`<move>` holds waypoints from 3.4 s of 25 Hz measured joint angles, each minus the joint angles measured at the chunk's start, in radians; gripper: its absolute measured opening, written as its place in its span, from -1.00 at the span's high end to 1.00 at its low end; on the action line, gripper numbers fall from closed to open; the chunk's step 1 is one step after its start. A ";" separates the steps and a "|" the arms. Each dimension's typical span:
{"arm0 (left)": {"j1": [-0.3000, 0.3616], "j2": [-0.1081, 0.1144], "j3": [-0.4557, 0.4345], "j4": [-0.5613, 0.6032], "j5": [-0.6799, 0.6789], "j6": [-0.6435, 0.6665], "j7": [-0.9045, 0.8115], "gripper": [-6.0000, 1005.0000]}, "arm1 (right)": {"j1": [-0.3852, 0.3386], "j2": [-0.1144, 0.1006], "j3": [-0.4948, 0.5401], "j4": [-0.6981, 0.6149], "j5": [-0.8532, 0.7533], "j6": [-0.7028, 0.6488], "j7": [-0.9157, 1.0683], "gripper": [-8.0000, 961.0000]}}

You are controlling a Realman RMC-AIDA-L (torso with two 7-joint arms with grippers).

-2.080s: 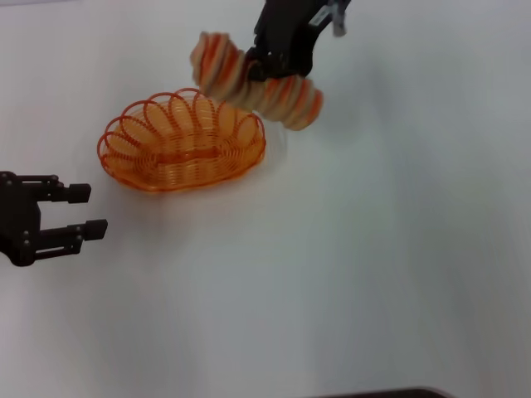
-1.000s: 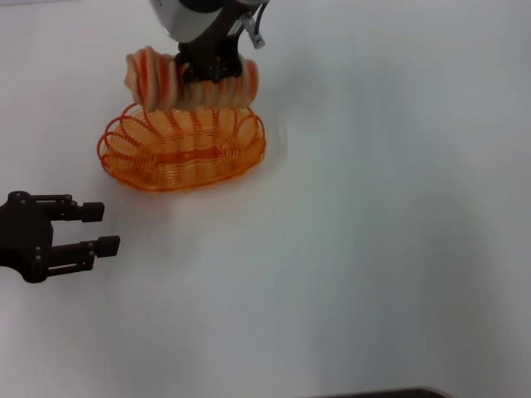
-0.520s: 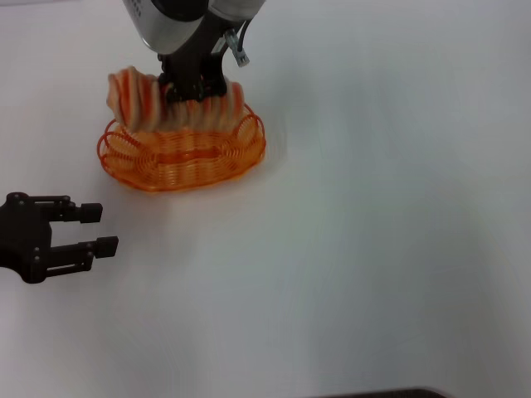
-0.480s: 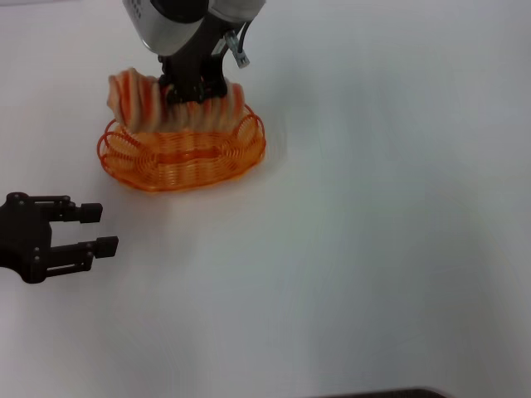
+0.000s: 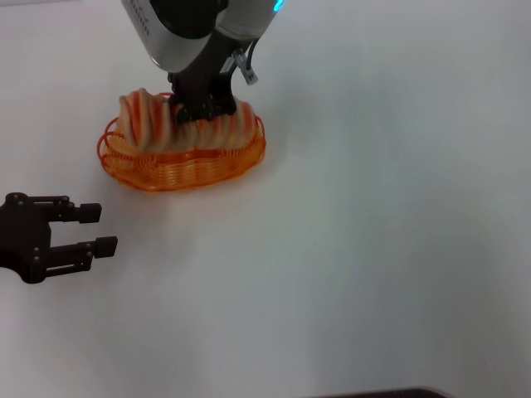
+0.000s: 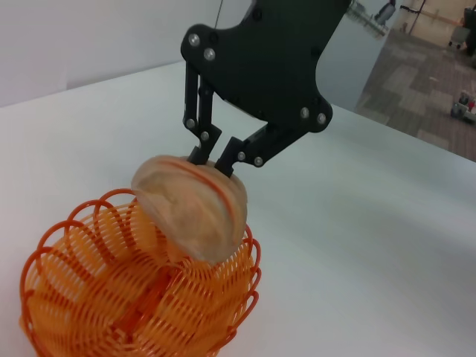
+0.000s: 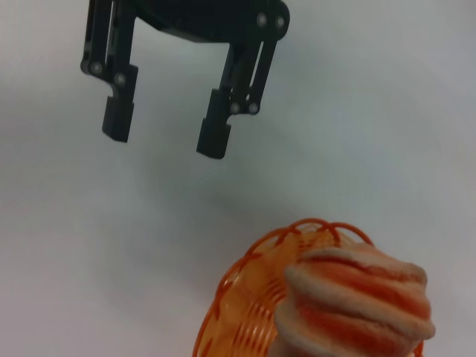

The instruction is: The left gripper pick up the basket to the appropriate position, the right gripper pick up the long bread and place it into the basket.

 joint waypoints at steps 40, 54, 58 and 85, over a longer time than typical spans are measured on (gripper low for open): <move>-0.003 0.002 0.000 -0.012 0.001 -0.005 -0.014 -0.13 | -0.018 0.002 -0.010 0.023 0.037 0.054 -0.065 -0.16; -0.001 0.009 -0.095 -0.012 -0.010 -0.007 -0.010 -0.13 | -0.347 -0.022 0.042 -0.307 0.225 0.030 -0.012 -0.28; -0.001 0.011 -0.131 -0.028 -0.040 0.001 0.003 -0.13 | -0.434 -0.023 0.165 -0.312 0.254 -0.093 -0.011 -0.28; 0.041 -0.014 -0.185 -0.117 -0.138 -0.026 0.105 -0.15 | -0.964 -0.025 0.536 -0.212 0.524 -0.226 -0.255 -0.28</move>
